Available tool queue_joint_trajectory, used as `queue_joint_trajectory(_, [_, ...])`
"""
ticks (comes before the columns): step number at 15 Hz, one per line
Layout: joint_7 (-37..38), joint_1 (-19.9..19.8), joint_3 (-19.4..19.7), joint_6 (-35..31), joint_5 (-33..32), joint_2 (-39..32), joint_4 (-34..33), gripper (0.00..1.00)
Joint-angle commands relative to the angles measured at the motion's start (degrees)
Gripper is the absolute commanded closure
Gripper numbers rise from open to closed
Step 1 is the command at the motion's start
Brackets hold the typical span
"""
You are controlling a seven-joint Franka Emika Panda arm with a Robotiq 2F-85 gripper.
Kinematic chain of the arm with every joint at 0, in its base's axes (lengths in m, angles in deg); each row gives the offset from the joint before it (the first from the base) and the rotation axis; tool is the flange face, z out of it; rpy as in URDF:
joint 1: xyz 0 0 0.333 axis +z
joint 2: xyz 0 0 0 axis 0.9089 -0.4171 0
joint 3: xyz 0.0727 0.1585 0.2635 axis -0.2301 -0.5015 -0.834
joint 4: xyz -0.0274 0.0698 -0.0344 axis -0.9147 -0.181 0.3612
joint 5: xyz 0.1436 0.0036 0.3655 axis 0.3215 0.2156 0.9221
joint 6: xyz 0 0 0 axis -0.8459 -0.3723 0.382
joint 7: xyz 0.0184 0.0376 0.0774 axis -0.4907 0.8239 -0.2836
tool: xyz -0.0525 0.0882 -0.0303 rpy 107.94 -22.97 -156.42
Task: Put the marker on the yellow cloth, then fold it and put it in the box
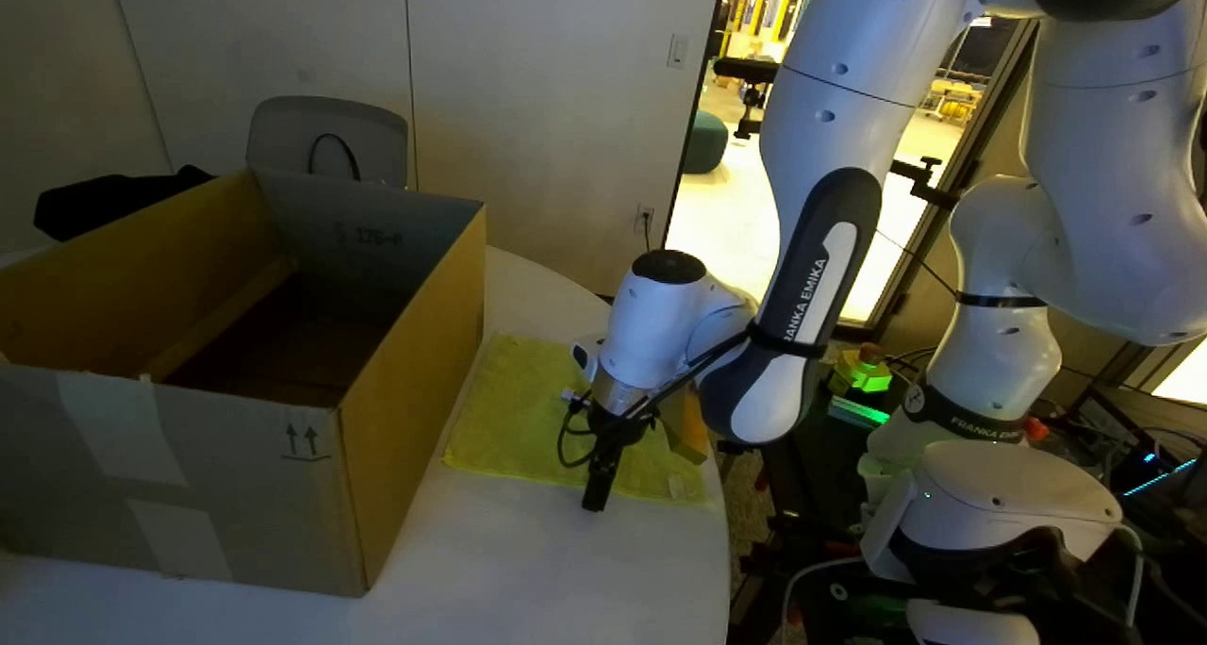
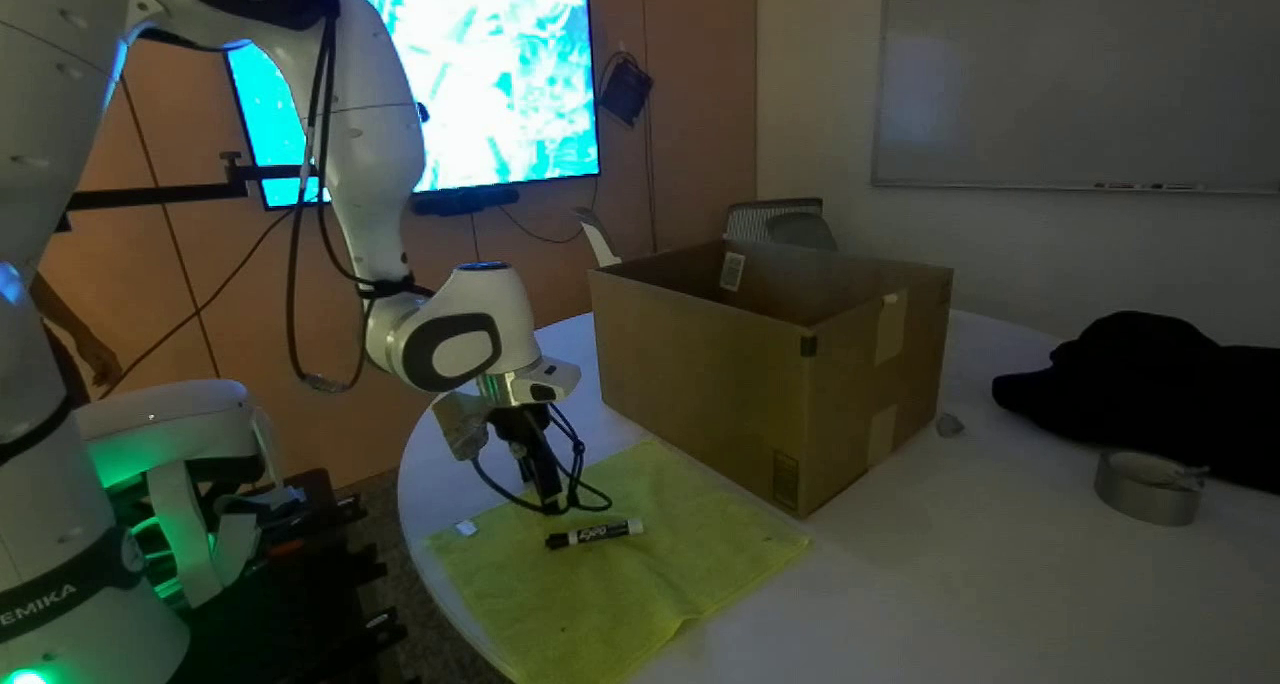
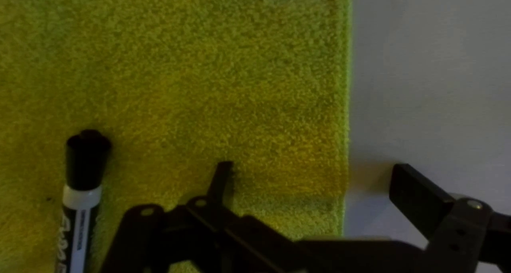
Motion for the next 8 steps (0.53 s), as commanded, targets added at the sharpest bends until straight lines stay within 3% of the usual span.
queue_joint_trajectory(1, [-2.1, -2.9, -2.0, 0.4, 1.0, -2.2, -2.2, 0.11])
queue_joint_trajectory(8, [-2.7, -3.5, -1.9, 0.3, 0.7, -1.5, -2.3, 0.57])
